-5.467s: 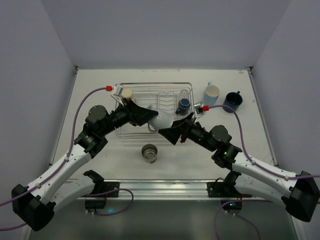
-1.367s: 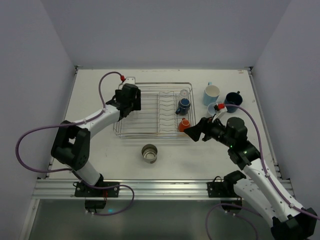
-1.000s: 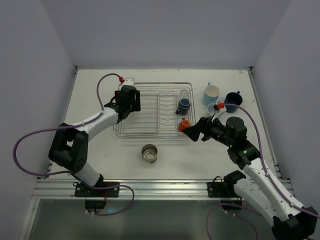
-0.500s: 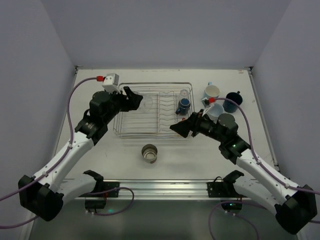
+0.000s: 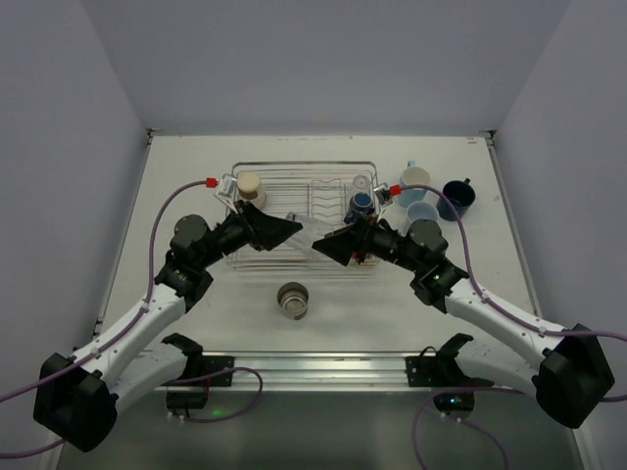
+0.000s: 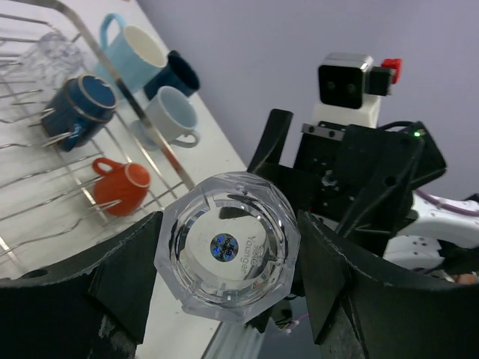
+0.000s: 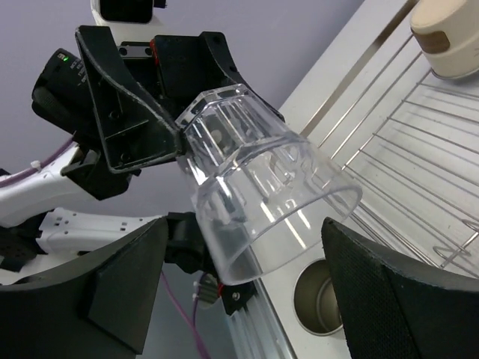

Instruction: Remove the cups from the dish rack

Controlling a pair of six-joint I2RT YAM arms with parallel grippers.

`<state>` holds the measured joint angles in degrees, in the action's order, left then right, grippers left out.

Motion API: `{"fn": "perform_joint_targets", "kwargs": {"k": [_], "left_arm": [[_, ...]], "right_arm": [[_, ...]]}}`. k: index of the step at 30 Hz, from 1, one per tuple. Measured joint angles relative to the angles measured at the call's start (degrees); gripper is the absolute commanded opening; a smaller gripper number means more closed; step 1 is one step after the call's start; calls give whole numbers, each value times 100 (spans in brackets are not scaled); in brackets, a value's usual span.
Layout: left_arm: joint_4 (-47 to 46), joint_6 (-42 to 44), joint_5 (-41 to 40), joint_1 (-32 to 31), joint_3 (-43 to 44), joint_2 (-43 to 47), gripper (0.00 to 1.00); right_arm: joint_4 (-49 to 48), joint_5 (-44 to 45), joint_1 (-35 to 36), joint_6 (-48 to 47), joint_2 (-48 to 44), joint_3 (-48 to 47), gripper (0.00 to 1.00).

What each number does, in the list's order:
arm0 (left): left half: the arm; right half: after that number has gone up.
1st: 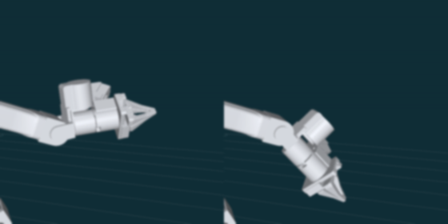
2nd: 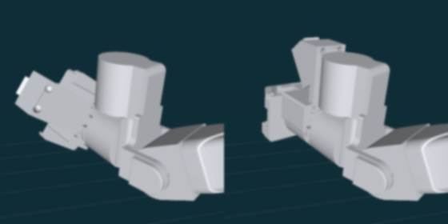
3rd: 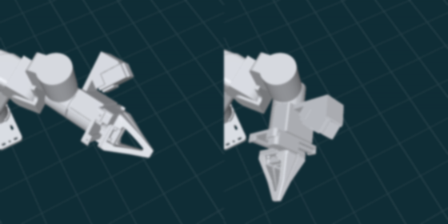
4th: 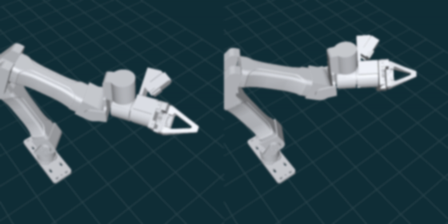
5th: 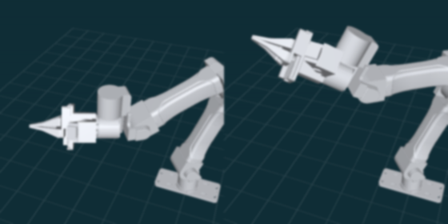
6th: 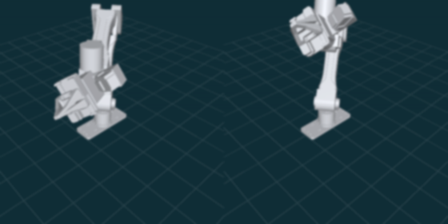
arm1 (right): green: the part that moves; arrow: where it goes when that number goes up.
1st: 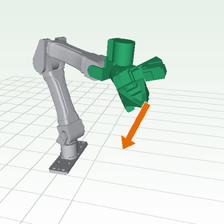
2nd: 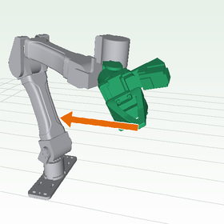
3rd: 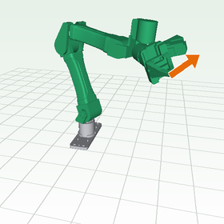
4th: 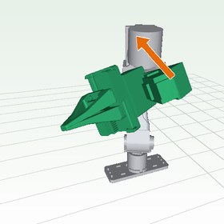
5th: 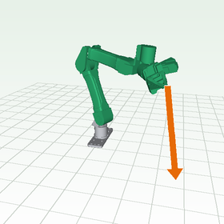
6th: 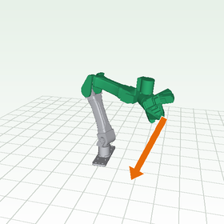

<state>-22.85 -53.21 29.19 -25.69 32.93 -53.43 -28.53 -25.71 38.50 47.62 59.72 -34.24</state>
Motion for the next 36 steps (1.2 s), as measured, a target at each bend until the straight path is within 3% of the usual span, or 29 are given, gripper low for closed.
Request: {"fn": "perform_joint_targets", "kwargs": {"k": [2, 6, 7, 9, 10, 12, 13, 16, 18, 25, 28, 32, 36], "left_arm": [[-361, -214, 151, -61, -79, -2, 12], [-839, -485, 289, -190, -186, -4, 19], [-898, -503, 293, -210, -190, -7, 24], [-916, -511, 254, -216, -192, -22, 29], [-922, -520, 256, -221, -192, -24, 34], [-981, -586, 264, -234, -192, -22, 55], [-997, -592, 278, -251, -190, -11, 70], [-723, -389, 229, -297, -111, 114, 93], [-162, 9, 98, -315, 63, 203, 100], [1561, 1283, -374, -328, 997, 492, 100], [2251, 1825, -588, -328, 1244, 702, 100], [3110, 2503, -1005, -328, 1316, 1043, 100], [3683, 3021, -1475, -328, 1169, 1467, 100]], "right_arm": [[-116, 0, 26, 42, 33, -39, 79], [-518, -68, 50, 168, 140, -122, 55], [-632, -96, 50, 223, 166, -127, 39], [-863, -173, 74, 352, 192, -146, 24], [-933, -181, 83, 374, 192, -162, 8], [-1082, -297, 96, 553, 192, -166, 0], [-1163, -361, 118, 656, 175, -166, 0], [-1003, -376, 151, 614, 52, -179, 0], [-470, -149, 155, 396, -103, -229, 0], [2450, 1176, -107, -734, -879, -861, 0], [3510, 1589, -756, -1104, -1119, -1287, 0], [4848, 2826, -1735, -1626, -1071, -1958, 0], [5622, 3834, -2494, -2024, -809, -2203, 0]]}}
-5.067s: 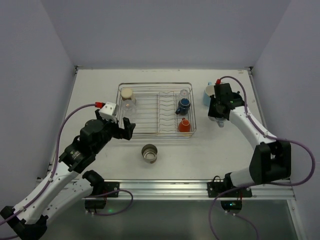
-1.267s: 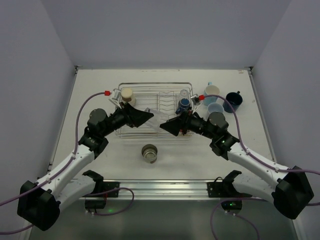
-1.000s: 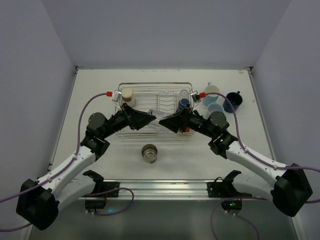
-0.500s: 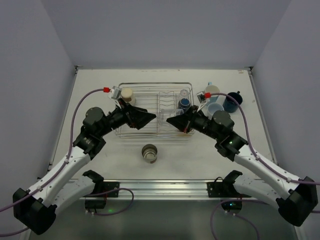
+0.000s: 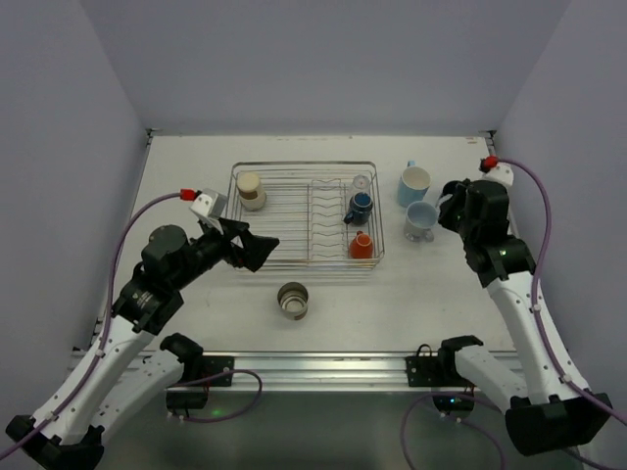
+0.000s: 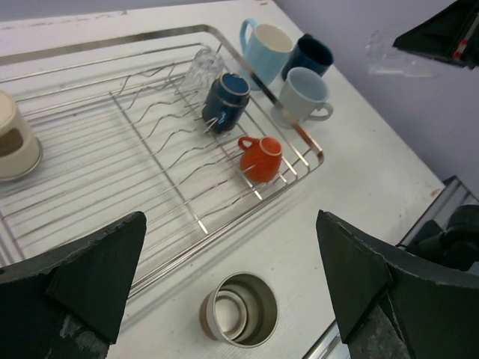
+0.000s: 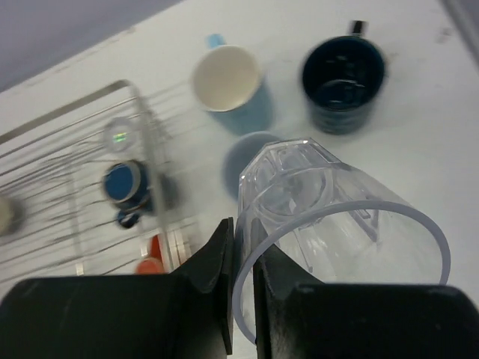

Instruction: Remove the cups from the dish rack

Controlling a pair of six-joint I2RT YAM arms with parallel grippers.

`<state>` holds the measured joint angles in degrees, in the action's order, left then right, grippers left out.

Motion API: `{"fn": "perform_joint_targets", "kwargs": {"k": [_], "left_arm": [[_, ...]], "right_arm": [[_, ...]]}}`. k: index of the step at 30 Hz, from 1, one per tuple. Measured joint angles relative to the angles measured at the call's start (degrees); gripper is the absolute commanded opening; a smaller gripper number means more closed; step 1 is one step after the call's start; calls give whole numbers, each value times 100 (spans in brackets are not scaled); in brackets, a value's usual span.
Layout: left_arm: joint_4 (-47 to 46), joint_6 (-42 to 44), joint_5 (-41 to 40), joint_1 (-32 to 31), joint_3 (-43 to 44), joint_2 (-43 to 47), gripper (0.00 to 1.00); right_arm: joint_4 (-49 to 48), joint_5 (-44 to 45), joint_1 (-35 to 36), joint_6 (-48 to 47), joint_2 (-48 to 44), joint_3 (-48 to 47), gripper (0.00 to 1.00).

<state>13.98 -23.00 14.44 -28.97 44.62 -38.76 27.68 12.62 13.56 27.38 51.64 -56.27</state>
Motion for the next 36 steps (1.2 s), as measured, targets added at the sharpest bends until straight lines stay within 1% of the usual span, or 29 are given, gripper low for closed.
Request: {"fn": "perform_joint_targets", "kwargs": {"k": [2, 5, 6, 8, 15, 28, 31, 32, 33, 36], "left_arm": [[146, 151, -155, 0, -201, 179, 100], [343, 352, -289, 0, -466, 345, 100], [380, 411, -317, 0, -538, 374, 100], [457, 474, -332, 0, -654, 428, 100], [511, 588, -326, -2, -726, 702, 100], [503, 616, -404, -48, -728, 802, 100], [505, 616, -439, -48, -728, 787, 100], [505, 616, -448, -48, -728, 776, 100], [505, 616, -455, -48, -728, 761, 100], [505, 616, -496, -44, -728, 691, 100]], "right_arm": [[280, 214, -568, -173, 258, -94, 0], [514, 179, -1499, -345, 901, -391, 0], [507, 199, -1729, -398, 1220, -485, 0], [527, 160, -1939, -428, 1526, -496, 0], [538, -284, -1989, -461, 2533, -470, 0], [249, -549, -2074, -553, 3665, -378, 0], [240, -605, -2074, -551, 3790, -334, 5], [238, -616, -2074, -551, 3810, -330, 9], [236, -619, -2074, -551, 3823, -328, 20], [232, -614, -2074, -518, 3829, -328, 36]]}}
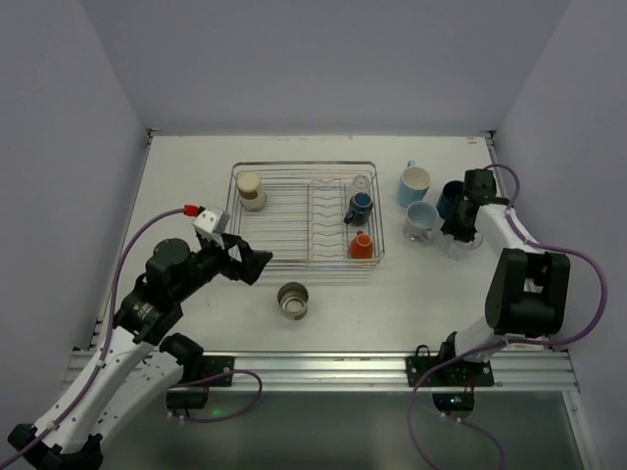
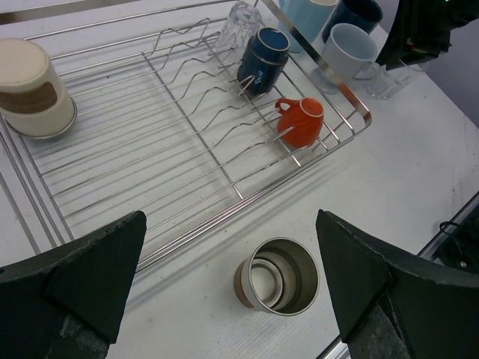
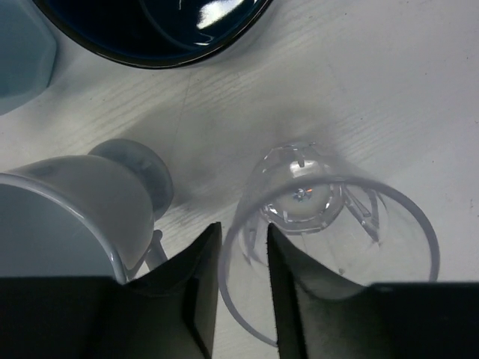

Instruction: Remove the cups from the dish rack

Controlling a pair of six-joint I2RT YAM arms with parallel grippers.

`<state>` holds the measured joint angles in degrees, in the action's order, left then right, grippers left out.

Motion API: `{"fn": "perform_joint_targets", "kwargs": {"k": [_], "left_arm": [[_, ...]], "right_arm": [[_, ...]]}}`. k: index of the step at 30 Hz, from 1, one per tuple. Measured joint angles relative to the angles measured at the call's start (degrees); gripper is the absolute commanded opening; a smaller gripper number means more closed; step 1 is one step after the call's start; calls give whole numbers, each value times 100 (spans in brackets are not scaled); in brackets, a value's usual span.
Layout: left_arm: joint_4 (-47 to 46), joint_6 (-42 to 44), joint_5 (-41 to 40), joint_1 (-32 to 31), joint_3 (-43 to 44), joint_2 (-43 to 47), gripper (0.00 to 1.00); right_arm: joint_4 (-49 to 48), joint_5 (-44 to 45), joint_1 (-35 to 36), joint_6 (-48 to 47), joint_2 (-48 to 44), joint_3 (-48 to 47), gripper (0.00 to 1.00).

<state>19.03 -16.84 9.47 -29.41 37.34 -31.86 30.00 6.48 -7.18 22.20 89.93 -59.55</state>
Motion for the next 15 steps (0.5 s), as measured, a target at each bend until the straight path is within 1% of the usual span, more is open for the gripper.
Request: {"fn": "perform_joint_targets", "kwargs": {"k": [2, 3, 4, 9, 11, 14, 15], "left_arm": [[2, 0, -42, 2, 0, -50, 100], [2, 0, -70, 4, 0, -81, 100], [4, 0, -94, 9, 0, -109, 100], [7, -2, -264, 9, 0, -221, 100], [35, -4, -367, 9, 17, -299, 100], [179, -17, -518, 9, 229, -531, 100], [190, -35, -557, 9, 334, -632, 100]], "right_arm": [[-4, -17, 0, 17, 0, 0, 41], [-4, -28, 2, 35, -9, 0, 48], [-4, -42, 2, 61, -20, 0, 51], [11, -179, 7, 107, -313, 0, 52], [24, -260, 11, 140, -636, 2, 60], [11, -463, 17, 201, -1390, 17, 67], [-44, -542, 31, 229, -1731, 55, 68]]}}
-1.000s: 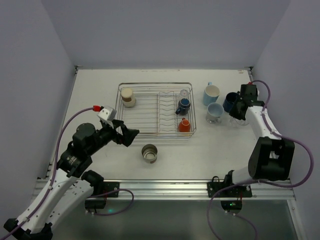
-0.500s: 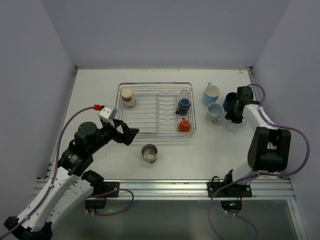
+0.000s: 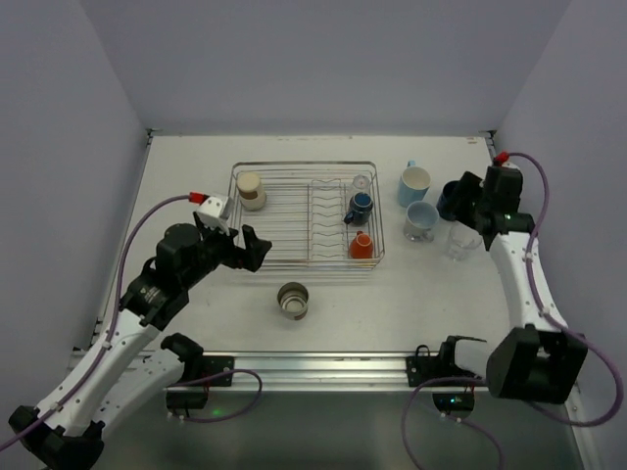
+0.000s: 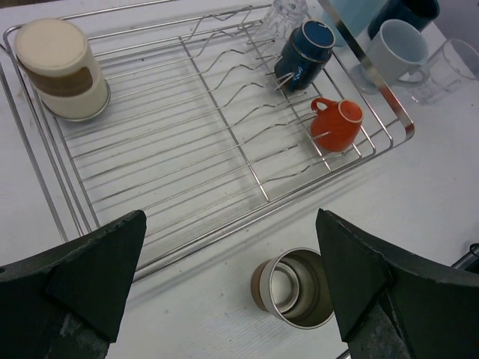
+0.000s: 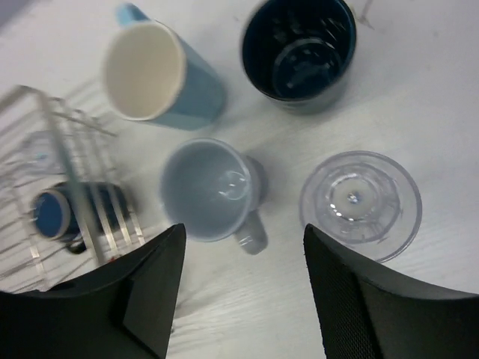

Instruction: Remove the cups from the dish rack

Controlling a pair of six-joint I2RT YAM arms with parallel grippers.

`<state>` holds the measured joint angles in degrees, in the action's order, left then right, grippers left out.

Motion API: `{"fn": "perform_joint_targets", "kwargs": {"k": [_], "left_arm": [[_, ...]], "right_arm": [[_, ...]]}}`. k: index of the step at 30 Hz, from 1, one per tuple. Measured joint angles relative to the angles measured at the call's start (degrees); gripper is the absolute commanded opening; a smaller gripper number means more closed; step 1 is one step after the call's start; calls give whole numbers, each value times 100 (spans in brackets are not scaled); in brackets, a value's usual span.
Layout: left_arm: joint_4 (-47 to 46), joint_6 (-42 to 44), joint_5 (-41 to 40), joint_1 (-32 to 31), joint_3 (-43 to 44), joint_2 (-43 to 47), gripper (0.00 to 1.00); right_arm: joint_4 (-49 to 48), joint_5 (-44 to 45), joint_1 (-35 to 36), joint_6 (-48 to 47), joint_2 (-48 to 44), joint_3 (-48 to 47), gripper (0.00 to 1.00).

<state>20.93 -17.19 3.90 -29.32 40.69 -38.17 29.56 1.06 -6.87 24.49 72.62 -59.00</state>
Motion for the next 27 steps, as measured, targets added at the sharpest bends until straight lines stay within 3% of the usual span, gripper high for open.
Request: {"fn": "perform_joint_targets", "kwargs": {"k": [9, 16, 21, 27], "left_arm": [[-59, -308, -758, 0, 1141, -1357, 100], [-341, -326, -1814, 90, 2004, -3512, 100], [-645, -317, -2378, 345, 2516, -4889, 100], [-927, -256, -2802, 507, 2894, -5759, 100]], "right_arm": [[-1167, -1467, 529, 496, -3176, 1335, 69], [-1620, -2302, 1580, 752, -3657, 2328, 69], [-1840, -2756, 1746, 837, -4013, 2824, 69], [-2046, -3104, 1792, 876, -4315, 3060, 69]]}}
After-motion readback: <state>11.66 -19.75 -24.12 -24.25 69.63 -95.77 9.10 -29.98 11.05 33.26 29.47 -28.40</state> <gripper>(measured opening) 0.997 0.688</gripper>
